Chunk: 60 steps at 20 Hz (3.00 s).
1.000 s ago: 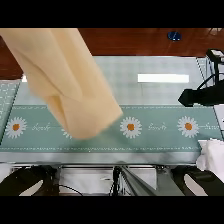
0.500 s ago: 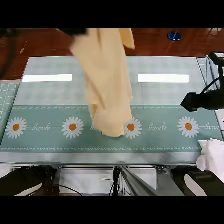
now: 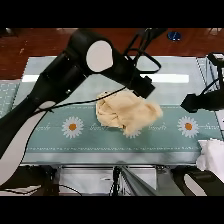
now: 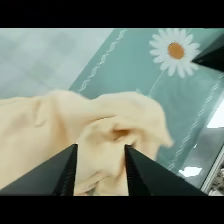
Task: Fold the shirts.
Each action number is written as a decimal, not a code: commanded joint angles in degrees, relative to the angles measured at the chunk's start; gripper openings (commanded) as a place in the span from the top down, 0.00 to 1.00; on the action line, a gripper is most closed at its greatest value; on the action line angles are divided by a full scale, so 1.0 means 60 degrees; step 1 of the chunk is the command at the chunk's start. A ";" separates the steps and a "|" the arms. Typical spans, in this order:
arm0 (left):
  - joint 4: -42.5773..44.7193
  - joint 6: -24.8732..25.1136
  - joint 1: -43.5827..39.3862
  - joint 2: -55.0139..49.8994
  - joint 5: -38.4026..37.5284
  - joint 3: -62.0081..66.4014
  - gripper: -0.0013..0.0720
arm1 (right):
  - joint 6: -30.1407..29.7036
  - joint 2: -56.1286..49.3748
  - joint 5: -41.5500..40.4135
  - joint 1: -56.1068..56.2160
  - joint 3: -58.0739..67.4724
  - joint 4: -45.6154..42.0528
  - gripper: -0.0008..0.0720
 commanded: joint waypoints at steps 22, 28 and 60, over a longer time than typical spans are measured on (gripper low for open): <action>-0.3388 0.1934 0.6597 -0.0565 -0.0940 -0.5304 0.04 | -0.0291 -0.0794 -0.0780 -0.0004 -0.0007 -0.1140 0.26; -0.3417 0.2306 0.6306 -0.1912 -0.0623 -0.5268 0.04 | -0.0058 -0.0798 -0.0787 -0.0004 -0.0007 -0.1133 0.26; -0.2980 0.1861 0.5490 -0.4266 -0.3483 -0.2182 0.94 | -0.1486 -0.0805 -0.1545 -0.3242 -0.2313 0.1239 0.26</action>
